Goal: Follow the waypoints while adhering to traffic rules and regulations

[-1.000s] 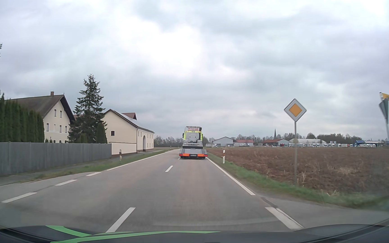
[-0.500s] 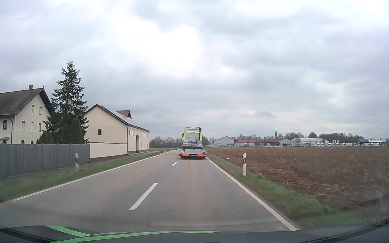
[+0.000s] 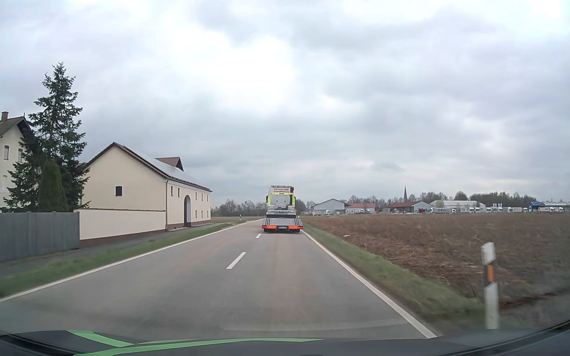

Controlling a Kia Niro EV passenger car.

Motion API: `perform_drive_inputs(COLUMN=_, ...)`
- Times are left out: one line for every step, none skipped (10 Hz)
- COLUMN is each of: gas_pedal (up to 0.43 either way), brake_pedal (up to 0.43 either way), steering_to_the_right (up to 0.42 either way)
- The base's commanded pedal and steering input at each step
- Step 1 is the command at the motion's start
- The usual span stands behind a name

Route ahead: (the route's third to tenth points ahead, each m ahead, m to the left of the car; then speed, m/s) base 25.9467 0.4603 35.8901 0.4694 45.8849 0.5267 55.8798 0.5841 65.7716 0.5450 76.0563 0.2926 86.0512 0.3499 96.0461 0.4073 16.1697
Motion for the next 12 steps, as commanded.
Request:
perform_drive_inputs(gas_pedal=0.118, brake_pedal=0.000, steering_to_the_right=0.001)
perform_drive_inputs(gas_pedal=0.118, brake_pedal=0.000, steering_to_the_right=0.001)
perform_drive_inputs(gas_pedal=0.110, brake_pedal=0.000, steering_to_the_right=0.000)
perform_drive_inputs(gas_pedal=0.087, brake_pedal=0.000, steering_to_the_right=0.000)
perform_drive_inputs(gas_pedal=0.079, brake_pedal=0.000, steering_to_the_right=0.000)
perform_drive_inputs(gas_pedal=0.079, brake_pedal=0.000, steering_to_the_right=0.000)
perform_drive_inputs(gas_pedal=0.067, brake_pedal=0.000, steering_to_the_right=0.000)
perform_drive_inputs(gas_pedal=0.067, brake_pedal=0.000, steering_to_the_right=0.000)
perform_drive_inputs(gas_pedal=0.059, brake_pedal=0.000, steering_to_the_right=0.000)
perform_drive_inputs(gas_pedal=0.059, brake_pedal=0.000, steering_to_the_right=-0.001)
perform_drive_inputs(gas_pedal=0.059, brake_pedal=0.000, steering_to_the_right=-0.001)
perform_drive_inputs(gas_pedal=0.059, brake_pedal=0.000, steering_to_the_right=-0.002)
